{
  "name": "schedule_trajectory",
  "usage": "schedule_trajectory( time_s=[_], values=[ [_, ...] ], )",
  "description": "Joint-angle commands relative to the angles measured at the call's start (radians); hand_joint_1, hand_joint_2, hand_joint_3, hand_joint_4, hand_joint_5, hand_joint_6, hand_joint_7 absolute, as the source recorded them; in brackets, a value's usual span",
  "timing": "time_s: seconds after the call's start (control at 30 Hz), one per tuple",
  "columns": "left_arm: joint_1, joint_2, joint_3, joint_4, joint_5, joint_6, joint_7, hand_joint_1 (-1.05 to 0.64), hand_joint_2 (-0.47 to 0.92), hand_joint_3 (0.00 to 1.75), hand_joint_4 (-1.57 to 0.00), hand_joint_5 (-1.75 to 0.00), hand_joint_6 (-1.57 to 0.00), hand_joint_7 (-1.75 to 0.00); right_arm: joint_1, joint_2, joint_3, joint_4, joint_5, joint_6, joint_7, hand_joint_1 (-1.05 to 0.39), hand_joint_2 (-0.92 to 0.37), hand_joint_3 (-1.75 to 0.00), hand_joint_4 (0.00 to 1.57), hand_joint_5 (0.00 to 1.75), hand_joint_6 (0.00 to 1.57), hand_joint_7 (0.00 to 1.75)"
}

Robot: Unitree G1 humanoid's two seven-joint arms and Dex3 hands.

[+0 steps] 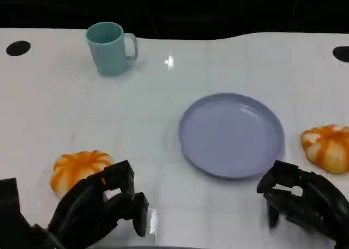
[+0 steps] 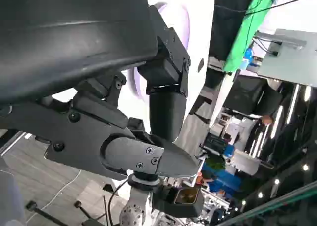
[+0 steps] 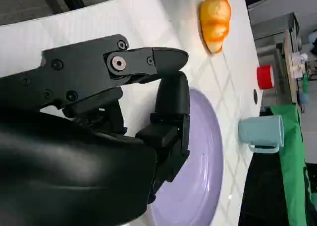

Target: Grasp the bread from the table and place it into the plate.

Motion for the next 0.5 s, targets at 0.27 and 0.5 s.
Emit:
schedule_trajectory(
  time_s=[0.27, 0.5],
  values=[
    [-0.007, 0.011, 0.010, 0.001, -0.011, 0.020, 0.009, -0.74, 0.92, 0.16, -0.81, -1.75, -0.67, -1.62, 0.014, -0.020, 0.003, 0.009, -0.003, 0.015, 0.002, -0.52, -0.92, -0.25, 0.64, 1.75, 0.68, 1.35],
    [-0.008, 0.012, 0.010, 0.001, -0.008, 0.010, 0.006, -0.74, 0.92, 0.17, -0.80, -1.75, -0.66, -1.63, 0.011, -0.020, 0.002, 0.016, -0.003, 0.008, 0.004, -0.53, -0.92, -0.24, 0.64, 1.75, 0.68, 1.36]
  ],
)
